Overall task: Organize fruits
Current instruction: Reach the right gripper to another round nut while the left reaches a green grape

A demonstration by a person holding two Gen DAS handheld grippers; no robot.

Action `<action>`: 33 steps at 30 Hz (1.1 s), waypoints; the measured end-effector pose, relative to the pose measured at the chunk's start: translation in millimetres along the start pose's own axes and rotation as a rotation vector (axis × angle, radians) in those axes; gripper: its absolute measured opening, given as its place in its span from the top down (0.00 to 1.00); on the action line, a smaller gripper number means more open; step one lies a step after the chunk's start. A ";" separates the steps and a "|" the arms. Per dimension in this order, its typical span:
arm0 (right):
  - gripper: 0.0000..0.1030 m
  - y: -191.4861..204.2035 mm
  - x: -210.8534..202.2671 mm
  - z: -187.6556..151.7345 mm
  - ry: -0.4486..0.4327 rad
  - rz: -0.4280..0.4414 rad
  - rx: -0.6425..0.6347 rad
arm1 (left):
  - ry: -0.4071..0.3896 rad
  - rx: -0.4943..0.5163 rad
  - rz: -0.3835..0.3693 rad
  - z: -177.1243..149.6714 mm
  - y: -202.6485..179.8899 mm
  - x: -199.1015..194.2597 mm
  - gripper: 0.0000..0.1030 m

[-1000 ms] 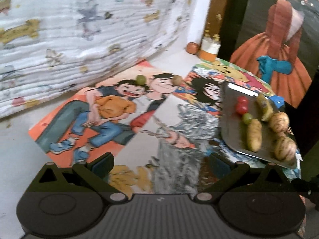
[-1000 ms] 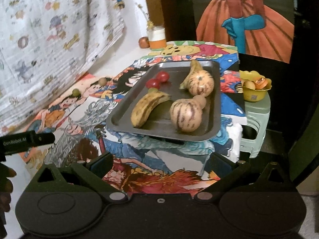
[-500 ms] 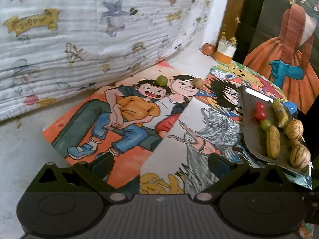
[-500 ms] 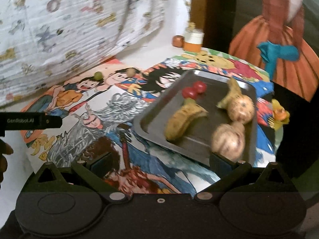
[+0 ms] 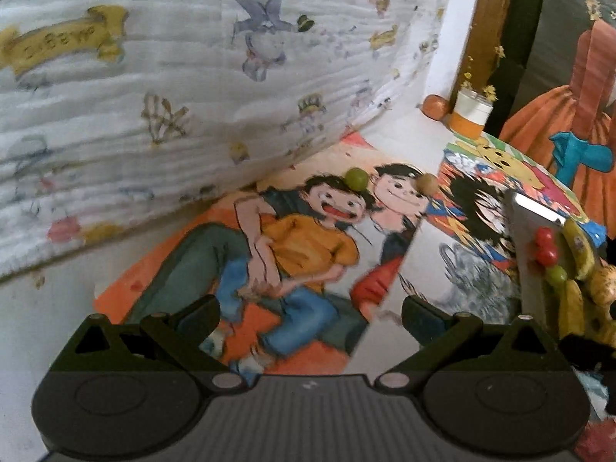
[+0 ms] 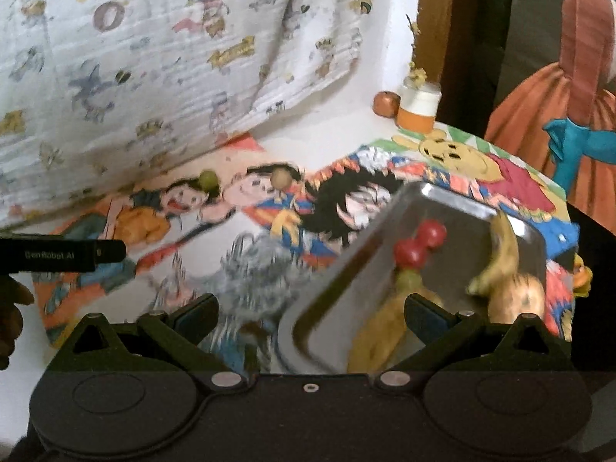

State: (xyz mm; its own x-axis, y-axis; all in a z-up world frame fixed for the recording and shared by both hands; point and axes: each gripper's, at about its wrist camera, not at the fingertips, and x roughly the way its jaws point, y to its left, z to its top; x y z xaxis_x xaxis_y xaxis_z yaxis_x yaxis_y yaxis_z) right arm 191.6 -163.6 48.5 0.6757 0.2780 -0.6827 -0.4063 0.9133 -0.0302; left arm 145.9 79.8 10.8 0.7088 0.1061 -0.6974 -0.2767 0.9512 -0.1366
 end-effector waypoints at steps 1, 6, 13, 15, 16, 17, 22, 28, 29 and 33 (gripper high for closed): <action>0.01 -1.4 3.6 7.3 -0.006 0.007 0.002 | -0.006 -0.002 0.007 4.3 0.5 2.9 0.00; 0.01 -7.4 27.2 46.5 -0.053 0.036 -0.005 | -0.051 0.006 0.031 28.4 0.4 18.6 0.00; 0.01 -14.0 73.2 95.1 -0.101 0.087 -0.088 | -0.112 0.113 -0.032 56.2 -14.4 47.9 0.00; 0.01 -14.1 88.4 104.9 -0.101 0.114 -0.113 | -0.123 0.146 -0.047 61.1 -19.7 55.8 0.00; 0.02 -14.3 97.2 109.6 -0.095 0.127 -0.120 | -0.128 0.164 -0.055 64.2 -22.0 62.2 0.00; 0.03 -15.2 104.9 113.3 -0.088 0.138 -0.123 | -0.131 0.177 -0.063 66.1 -24.0 66.7 0.00; 0.11 -17.9 143.5 123.9 -0.031 0.187 -0.102 | -0.153 0.228 -0.104 72.0 -28.3 86.8 0.01; 0.22 -13.7 168.5 121.4 0.010 0.231 -0.075 | -0.156 0.264 -0.130 75.9 -30.8 103.9 0.12; 0.25 -12.0 171.2 120.3 0.015 0.237 -0.078 | -0.153 0.263 -0.134 76.6 -30.7 106.9 0.13; 0.39 -6.5 182.9 116.2 0.039 0.251 -0.091 | -0.139 0.258 -0.142 78.2 -28.8 116.6 0.24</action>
State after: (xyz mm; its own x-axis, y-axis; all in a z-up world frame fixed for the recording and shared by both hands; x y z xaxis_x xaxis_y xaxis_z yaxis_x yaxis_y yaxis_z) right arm 389.3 -84.1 8.7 0.5231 0.4792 -0.7048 -0.6128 0.7862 0.0797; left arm 287.3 87.4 -11.5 0.8151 -0.0113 -0.5792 -0.0080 0.9995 -0.0307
